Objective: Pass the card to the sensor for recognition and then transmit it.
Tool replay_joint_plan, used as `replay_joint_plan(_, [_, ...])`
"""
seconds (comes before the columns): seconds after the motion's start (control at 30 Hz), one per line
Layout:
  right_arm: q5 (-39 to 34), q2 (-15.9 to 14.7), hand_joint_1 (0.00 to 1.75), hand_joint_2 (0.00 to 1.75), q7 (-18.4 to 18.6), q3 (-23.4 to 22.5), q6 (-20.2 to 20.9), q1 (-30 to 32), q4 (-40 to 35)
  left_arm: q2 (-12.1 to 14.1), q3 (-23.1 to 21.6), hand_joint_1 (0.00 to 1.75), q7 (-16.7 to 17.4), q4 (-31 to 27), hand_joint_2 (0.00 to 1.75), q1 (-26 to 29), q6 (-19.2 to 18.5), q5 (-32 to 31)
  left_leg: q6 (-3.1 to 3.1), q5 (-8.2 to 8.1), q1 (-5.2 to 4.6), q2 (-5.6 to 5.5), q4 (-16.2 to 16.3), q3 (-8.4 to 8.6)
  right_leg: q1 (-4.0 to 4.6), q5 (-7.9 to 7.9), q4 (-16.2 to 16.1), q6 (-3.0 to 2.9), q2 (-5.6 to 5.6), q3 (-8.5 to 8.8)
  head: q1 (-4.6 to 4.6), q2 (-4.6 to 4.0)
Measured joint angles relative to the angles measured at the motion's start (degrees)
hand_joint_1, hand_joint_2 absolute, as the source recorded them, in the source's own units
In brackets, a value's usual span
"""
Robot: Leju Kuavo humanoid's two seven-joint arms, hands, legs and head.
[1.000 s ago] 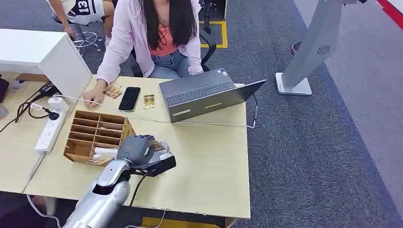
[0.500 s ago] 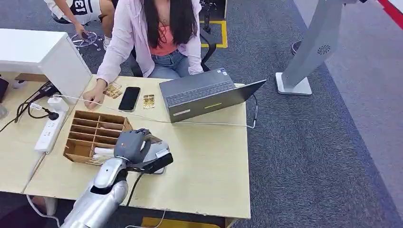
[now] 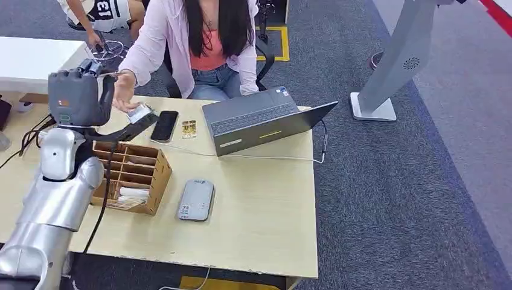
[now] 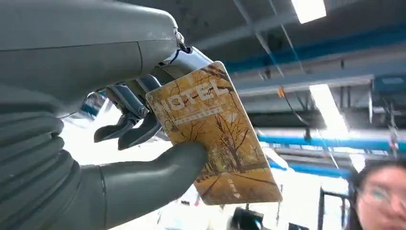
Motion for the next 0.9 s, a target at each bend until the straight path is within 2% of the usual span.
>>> replay_joint_plan(0.27, [0.0,0.0,0.00,0.00,0.0,0.0,0.0,0.0,0.0,0.0,0.3,1.75,0.0,0.2,1.75,-0.2,0.2,-0.3,0.00,0.00,0.00,0.00,0.0,0.00,0.00,0.00,0.0,0.00,0.00,0.00,0.00,0.00])
replay_joint_plan(0.37, [0.2,0.1,0.00,0.00,0.0,0.0,0.0,0.0,0.0,0.7,2.2,1.75,-0.2,2.2,1.75,-1.6,1.1,-1.7,0.00,0.00,-0.01,0.00,0.0,0.00,-0.01,0.00,0.0,0.00,0.00,0.00,0.00,0.00])
replay_joint_plan(0.4, [0.1,0.1,0.00,0.00,0.1,0.0,0.0,-0.1,0.0,1.0,2.9,0.00,-0.3,3.2,1.75,-1.9,1.5,-1.8,0.00,0.00,-0.01,-0.01,0.0,0.00,-0.01,0.00,0.0,0.00,0.00,0.00,0.00,0.00])
replay_joint_plan(0.9, [-0.2,0.1,0.00,0.00,0.3,0.0,0.0,-0.1,0.0,0.9,4.7,0.00,-0.4,6.3,1.75,-2.0,2.6,-1.5,0.00,0.00,-0.01,-0.01,0.0,0.00,-0.01,0.00,0.0,0.00,0.00,0.00,0.00,0.00])
